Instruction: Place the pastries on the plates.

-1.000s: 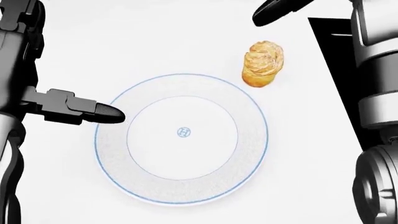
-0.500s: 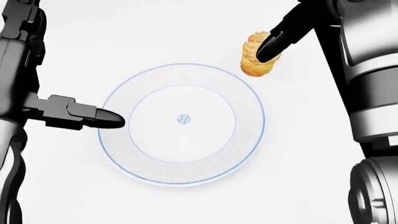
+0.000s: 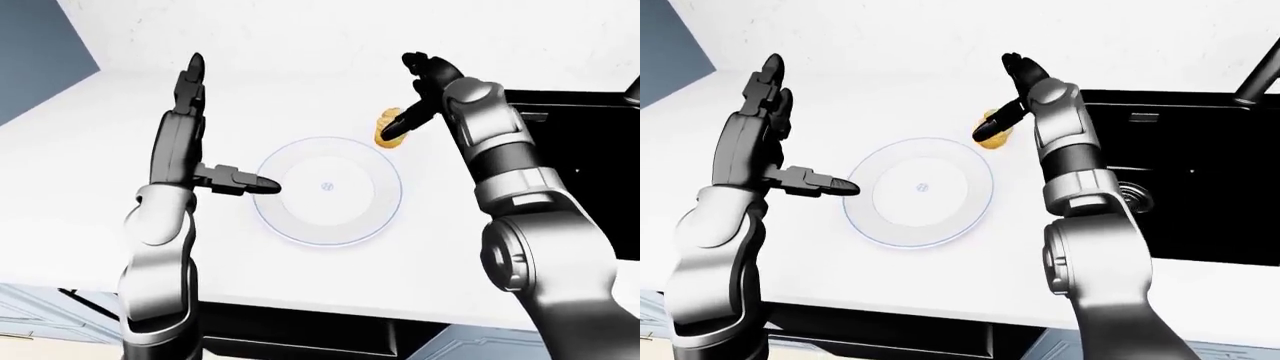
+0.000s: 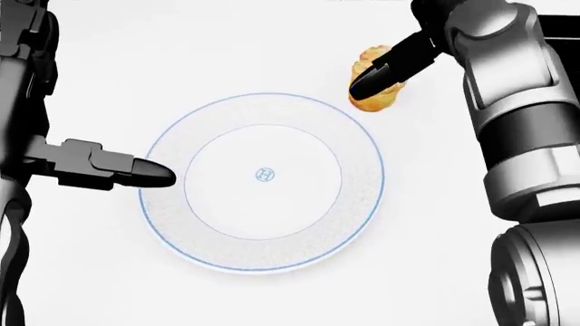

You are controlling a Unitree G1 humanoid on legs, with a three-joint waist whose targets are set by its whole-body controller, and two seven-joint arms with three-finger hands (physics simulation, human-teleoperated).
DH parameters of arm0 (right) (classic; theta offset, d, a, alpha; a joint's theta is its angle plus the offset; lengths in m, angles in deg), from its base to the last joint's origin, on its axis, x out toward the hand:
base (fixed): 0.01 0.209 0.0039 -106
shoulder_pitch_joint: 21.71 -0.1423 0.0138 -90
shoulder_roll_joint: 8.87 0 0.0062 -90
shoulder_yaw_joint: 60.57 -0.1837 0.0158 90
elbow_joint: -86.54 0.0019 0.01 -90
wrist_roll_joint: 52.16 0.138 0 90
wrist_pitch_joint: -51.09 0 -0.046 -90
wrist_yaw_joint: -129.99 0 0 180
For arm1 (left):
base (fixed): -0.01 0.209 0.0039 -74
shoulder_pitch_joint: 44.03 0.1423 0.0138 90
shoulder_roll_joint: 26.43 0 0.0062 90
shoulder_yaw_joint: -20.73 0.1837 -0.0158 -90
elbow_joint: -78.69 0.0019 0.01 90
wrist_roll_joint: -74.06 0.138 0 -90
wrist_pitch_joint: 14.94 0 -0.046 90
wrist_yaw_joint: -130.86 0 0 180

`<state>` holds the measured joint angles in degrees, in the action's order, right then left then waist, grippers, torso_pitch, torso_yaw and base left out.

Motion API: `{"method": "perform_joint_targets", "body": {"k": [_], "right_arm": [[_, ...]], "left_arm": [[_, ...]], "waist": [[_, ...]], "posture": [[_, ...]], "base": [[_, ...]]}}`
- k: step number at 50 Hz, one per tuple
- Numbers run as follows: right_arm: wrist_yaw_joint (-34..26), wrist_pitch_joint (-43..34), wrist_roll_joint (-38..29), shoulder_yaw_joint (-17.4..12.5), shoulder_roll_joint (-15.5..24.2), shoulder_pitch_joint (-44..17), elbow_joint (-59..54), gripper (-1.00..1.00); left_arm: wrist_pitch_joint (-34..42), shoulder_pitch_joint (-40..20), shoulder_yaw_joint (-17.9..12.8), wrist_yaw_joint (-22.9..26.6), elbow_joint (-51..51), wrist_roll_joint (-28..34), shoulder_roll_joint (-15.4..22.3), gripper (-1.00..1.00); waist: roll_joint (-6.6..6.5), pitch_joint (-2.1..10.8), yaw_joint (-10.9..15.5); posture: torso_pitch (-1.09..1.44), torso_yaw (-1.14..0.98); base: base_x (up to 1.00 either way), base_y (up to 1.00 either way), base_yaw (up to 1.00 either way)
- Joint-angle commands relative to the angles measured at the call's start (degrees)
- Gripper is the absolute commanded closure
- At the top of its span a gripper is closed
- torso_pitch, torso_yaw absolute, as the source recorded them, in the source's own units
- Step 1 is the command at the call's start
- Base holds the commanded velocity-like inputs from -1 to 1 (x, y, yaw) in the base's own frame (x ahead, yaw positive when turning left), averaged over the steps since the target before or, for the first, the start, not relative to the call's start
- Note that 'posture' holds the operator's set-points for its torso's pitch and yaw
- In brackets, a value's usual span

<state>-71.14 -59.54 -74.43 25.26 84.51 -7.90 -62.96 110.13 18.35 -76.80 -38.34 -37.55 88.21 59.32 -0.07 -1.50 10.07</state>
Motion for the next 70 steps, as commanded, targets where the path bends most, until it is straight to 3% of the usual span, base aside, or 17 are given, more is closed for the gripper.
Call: {"method": "perform_joint_targets", "body": {"k": [1,16,32,40,45,63,70], "right_arm": [[1.1,1.7,0.2,-0.2,0.7,-2.1,1.9,-1.0],[5.2,2.0,1.5,-0.8,0.2,-1.7,-1.0,-1.0],[5.4,1.6,1.5,-0.3,0.2,0.5,-0.7,-0.92],[5.7,1.8,1.6,-0.3,0.0,1.9,-0.5,-0.65],[6.2,1.8,1.6,-0.4,0.0,2.3,-0.5,-0.39],[8.1,3.1,1.1,-0.2,0.3,2.4,-1.0,0.07],[9.6,4.3,0.7,-0.4,0.5,1.9,-1.4,0.45]], "left_arm": [[-1.5,-1.4,-0.3,-0.4,-1.8,0.2,0.5,-1.0],[-2.1,-1.4,-0.2,-0.5,-1.2,0.3,0.4,-1.0],[-0.9,-2.1,-0.6,0.1,-1.9,0.8,1.0,-1.0],[-1.2,-1.6,-0.6,-0.1,-2.0,0.9,1.0,-1.0],[-1.2,-1.3,-0.7,-0.1,-2.2,1.0,1.0,-1.0],[-0.7,-0.8,-1.0,0.2,-3.4,1.1,1.2,-1.0],[0.1,-0.7,-1.4,0.5,-4.5,0.9,1.5,-1.0]], "waist": [[0.01,1.72,0.0],[0.16,1.84,0.5],[0.27,1.87,1.0],[0.2,1.9,1.1],[0.18,1.94,1.2],[0.09,2.08,1.2],[0.06,2.09,1.2]], "posture": [[0.0,0.18],[0.0,0.18],[0.0,0.18],[0.0,0.18],[0.0,0.18],[0.0,0.18],[0.0,0.18]], "base": [[0.0,0.0,0.0],[0.0,0.0,0.0],[0.0,0.0,0.0],[0.0,0.0,0.0],[0.0,0.0,0.0],[0.0,0.0,0.0],[0.0,0.0,0.0]]}}
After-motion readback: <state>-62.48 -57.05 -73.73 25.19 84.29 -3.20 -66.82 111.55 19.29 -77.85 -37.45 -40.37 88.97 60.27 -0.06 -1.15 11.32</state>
